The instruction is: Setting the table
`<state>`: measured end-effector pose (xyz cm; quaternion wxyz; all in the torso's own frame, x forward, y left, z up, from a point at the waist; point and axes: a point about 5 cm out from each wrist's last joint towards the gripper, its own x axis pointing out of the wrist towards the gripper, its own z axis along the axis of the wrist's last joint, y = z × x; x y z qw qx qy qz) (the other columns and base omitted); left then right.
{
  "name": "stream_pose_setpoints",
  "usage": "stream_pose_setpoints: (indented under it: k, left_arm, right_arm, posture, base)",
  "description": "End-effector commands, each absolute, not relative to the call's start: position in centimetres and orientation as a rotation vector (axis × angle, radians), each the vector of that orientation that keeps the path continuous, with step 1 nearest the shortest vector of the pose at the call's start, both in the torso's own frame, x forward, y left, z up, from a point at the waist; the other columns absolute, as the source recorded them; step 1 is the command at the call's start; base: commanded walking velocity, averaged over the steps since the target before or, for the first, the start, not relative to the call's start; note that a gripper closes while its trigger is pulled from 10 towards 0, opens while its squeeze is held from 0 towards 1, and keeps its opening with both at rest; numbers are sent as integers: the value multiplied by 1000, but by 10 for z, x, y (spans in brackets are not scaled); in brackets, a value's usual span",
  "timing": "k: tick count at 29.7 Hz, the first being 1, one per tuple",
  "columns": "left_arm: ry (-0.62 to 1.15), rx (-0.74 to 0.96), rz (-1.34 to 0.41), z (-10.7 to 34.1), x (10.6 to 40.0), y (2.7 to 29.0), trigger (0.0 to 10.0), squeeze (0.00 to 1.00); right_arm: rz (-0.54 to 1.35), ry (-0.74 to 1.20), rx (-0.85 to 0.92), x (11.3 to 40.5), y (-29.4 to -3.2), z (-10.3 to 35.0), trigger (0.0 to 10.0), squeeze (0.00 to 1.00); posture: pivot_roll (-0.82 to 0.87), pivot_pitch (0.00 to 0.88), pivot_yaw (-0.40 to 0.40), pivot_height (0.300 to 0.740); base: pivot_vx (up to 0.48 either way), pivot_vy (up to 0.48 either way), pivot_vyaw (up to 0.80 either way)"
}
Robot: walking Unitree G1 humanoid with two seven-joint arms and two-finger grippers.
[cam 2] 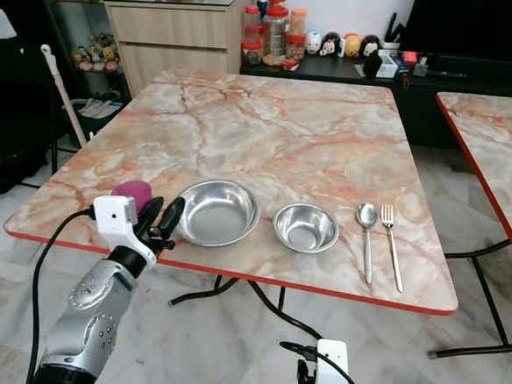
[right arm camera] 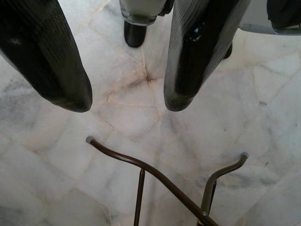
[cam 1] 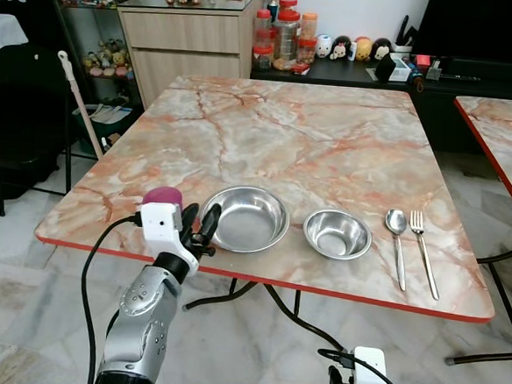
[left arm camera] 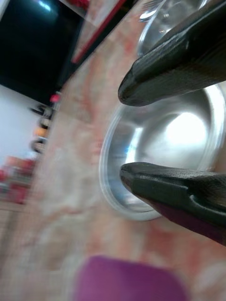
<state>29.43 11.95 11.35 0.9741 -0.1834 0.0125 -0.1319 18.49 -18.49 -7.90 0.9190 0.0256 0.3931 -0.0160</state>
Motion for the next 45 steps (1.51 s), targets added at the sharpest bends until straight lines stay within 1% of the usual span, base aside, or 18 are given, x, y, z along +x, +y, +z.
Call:
stream_pose_setpoints:
  k: [1,3,6,7,10,16,17,21,22,27,29,30,32,35,38,45]
  left_arm:
    - [73,-363,-249,118,299,119,10000,0]
    - [118,-404,-269,121,301,115,10000,0]
    - [247,-386,-233,116,303,114,10000,0]
    - [260,-395,-224,116,303,115,10000,0]
    - [269,-424,-218,119,303,115,10000,0]
    - [304,-466,-150,125,306,123,10000,0]
    - [296,-490,-146,128,306,124,10000,0]
    - [303,-498,-145,130,306,124,10000,0]
    - [315,-501,-134,128,305,126,10000,1000]
    - [345,-529,-126,126,304,126,10000,1000]
    - [364,-490,-140,126,305,125,10000,1000]
    - [367,-474,-143,126,306,124,10000,0]
    - [381,-445,-143,123,306,122,10000,0]
    - [397,-467,-137,121,305,121,10000,0]
    - [399,-441,-151,119,306,119,10000,0]
    - [426,-444,-134,114,307,118,10000,0]
  right_arm:
    - [-26,800,55,190,-183,-77,10000,0]
    - [-30,795,61,191,-183,-76,10000,0]
    - [-34,790,68,192,-183,-76,10000,0]
    - [-33,790,67,192,-183,-76,10000,0]
    - [-33,791,66,191,-183,-76,10000,0]
    - [-33,791,71,191,-183,-76,10000,0]
    - [-34,791,72,191,-183,-76,10000,0]
    - [-34,791,72,191,-183,-76,10000,0]
    - [-23,791,70,192,-181,-76,10000,0]
    - [-12,790,69,194,-179,-75,10000,0]
    - [-8,788,70,195,-177,-75,10000,0]
    - [-6,788,69,195,-177,-75,10000,0]
    - [-1,788,66,196,-177,-75,10000,0]
    - [2,789,65,196,-176,-75,10000,0]
    - [-1,787,71,197,-175,-74,10000,0]
    - [-16,785,83,196,-175,-75,10000,0]
  posture:
    - [26,0,35,740]
    - [18,0,37,740]
    - [14,0,41,740]
    - [14,0,41,740]
    - [12,0,44,740]
    - [17,0,38,740]
    - [17,0,38,740]
    - [17,0,38,740]
    - [20,0,36,740]
    - [18,0,43,740]
    - [17,0,44,740]
    - [17,0,45,740]
    - [15,0,48,740]
    - [14,0,48,740]
    - [14,0,49,740]
    - [5,0,56,740]
  base:
    - [0,0,0]
    - [0,0,0]
    - [0,0,0]
    - [0,0,0]
    - [0,0,0]
    - [0,0,0]
    - [0,0,0]
    - [0,0,0]
    - [0,0,0]
    - [0,0,0]
    - [0,0,0]
    - [0,0,0]
    - [0,0,0]
    - [0,0,0]
    - [0,0,0]
    - [0,0,0]
